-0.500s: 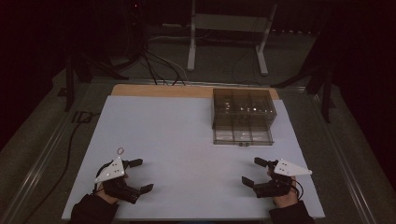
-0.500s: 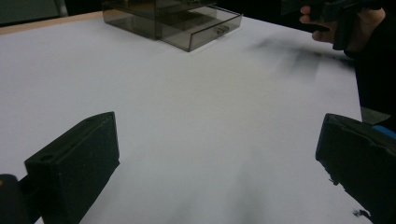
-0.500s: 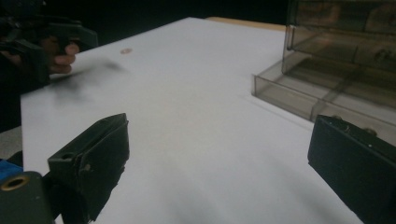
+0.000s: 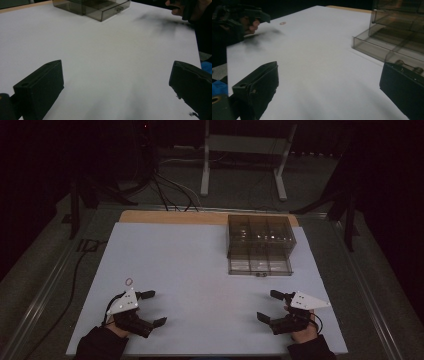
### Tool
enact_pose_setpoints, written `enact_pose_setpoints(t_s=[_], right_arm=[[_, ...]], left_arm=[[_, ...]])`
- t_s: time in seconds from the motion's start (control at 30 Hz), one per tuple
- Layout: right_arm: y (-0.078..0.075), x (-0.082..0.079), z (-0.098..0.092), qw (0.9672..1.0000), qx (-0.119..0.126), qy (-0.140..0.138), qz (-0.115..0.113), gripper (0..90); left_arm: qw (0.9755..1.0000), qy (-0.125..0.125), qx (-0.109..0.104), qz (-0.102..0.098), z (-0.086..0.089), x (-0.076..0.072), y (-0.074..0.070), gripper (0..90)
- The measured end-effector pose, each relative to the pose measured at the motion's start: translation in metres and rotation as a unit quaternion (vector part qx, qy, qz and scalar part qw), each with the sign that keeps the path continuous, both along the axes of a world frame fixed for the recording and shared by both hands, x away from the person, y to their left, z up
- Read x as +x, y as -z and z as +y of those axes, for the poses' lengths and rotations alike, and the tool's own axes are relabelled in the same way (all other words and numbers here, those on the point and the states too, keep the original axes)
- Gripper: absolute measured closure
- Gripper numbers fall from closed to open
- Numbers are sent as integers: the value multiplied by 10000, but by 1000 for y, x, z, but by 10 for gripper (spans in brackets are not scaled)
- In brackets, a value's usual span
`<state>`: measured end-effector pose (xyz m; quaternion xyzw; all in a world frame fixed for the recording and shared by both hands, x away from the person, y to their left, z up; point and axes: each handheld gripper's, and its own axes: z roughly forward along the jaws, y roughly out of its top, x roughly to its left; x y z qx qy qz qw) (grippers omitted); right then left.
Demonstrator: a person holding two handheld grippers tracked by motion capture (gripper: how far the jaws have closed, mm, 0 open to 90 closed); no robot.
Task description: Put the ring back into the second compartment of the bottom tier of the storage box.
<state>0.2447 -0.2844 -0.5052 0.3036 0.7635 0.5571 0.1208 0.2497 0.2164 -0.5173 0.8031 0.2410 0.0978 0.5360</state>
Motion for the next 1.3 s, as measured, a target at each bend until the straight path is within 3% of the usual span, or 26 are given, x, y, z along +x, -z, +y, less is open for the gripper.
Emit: enact_pose_setpoints(t_s=[0.3, 0.5, 0.93, 1.3], right_arm=[[-5, -7, 11, 9994, -91, -114, -311, 21], [-6, -10, 10, 9988, -90, -6, -478, 21], [-6, -12, 11, 9987, -140, 17, -481, 21], [-6, -12, 10, 9989, -133, 44, -452, 22]], left_arm=[[9998, 156, 107, -14, -6, -4, -1, 6], [9983, 494, 299, -38, -18, -7, -2, 6], [9979, 632, 55, -90, -26, -6, -16, 6], [9971, 662, -104, -372, -31, -1, -35, 7]])
